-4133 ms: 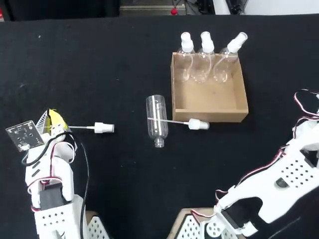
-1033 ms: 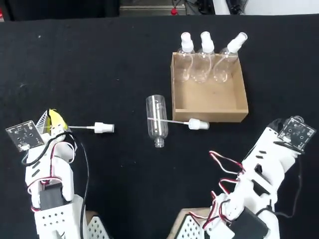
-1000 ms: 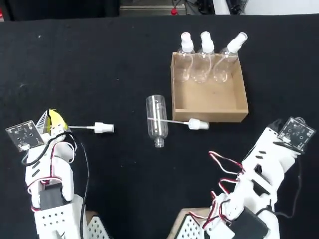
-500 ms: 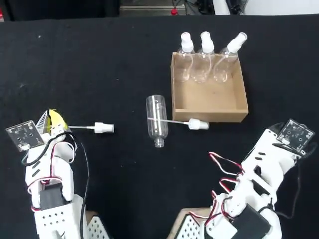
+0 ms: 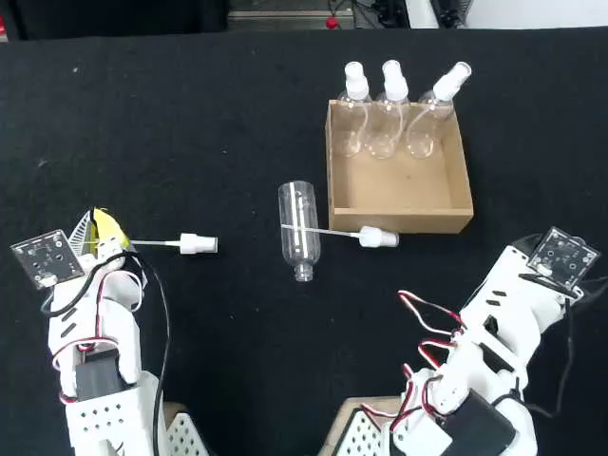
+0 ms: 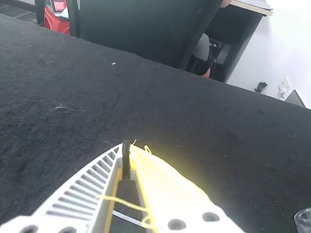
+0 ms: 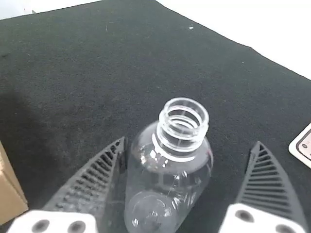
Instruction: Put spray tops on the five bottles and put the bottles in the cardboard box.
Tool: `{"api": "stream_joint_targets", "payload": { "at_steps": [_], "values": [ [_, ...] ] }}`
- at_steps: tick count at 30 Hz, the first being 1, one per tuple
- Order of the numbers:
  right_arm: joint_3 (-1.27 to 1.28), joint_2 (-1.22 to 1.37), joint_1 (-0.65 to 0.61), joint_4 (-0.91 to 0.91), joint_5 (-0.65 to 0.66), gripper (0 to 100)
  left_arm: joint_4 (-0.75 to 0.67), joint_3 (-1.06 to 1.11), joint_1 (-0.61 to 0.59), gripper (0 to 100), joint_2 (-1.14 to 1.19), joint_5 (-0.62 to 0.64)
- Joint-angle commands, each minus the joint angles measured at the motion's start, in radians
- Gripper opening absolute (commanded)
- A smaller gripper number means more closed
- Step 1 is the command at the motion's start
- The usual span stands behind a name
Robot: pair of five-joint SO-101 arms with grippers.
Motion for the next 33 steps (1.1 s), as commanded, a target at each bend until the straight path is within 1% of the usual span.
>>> {"api": "stream_joint_targets", "payload": {
  "at_steps": [1, 4, 12, 17, 21, 27, 30, 33],
  "values": [
    [-0.031, -0.093, 0.029, -0.025, 0.035, 33.9, -0.006, 0.021, 0.013, 3, -0.009, -0.008],
    [-0.013, -0.188, 0.035, -0.003, 0.038, 33.9, -0.006, 0.021, 0.013, 3, -0.009, -0.008],
    [0.008, -0.421, 0.034, 0.328, 0.032, 33.9, -0.006, 0.021, 0.013, 3, -0.009, -0.008],
    [0.008, -0.572, 0.034, 0.471, 0.037, 33.9, -0.006, 0.021, 0.013, 3, -0.009, -0.008],
    [0.007, -0.72, 0.034, 0.644, 0.038, 33.9, -0.006, 0.021, 0.013, 3, -0.009, -0.008],
    [-0.01, -1.0, 0.035, 0.973, 0.04, 33.9, -0.006, 0.021, 0.013, 3, -0.009, -0.008],
    [-0.005, -1.101, 0.034, 1.043, 0.04, 33.9, -0.006, 0.021, 0.013, 3, -0.009, -0.008],
    [0.021, -1.161, 0.04, 1.049, 0.04, 33.9, -0.005, 0.021, 0.013, 3, -0.009, -0.009]
  ]
}}
